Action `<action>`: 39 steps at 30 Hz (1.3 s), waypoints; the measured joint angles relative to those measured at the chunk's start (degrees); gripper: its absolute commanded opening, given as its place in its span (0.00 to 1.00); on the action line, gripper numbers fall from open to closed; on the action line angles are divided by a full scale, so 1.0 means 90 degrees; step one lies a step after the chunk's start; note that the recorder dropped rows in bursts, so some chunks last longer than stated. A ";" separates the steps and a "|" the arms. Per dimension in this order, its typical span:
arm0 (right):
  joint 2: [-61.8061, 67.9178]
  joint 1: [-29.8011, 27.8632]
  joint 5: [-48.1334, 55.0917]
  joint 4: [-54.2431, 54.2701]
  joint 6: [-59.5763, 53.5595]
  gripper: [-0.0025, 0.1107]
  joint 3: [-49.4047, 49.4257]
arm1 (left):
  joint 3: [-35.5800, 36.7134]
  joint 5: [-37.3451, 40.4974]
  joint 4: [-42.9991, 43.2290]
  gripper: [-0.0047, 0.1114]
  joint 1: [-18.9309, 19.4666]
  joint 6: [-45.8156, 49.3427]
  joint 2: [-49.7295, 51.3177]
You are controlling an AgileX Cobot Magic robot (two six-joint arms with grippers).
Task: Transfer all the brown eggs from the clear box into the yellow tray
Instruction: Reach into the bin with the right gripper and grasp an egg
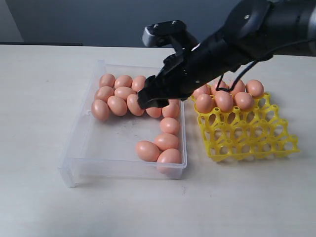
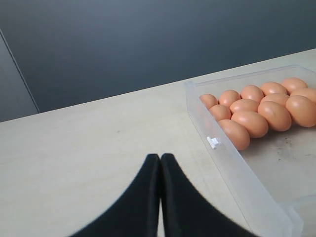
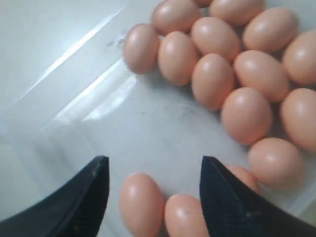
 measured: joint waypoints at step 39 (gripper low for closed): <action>0.1653 0.0377 0.0421 0.0156 -0.0095 0.02 -0.0581 | 0.0000 0.0000 0.0000 0.04 0.0000 0.0000 0.0000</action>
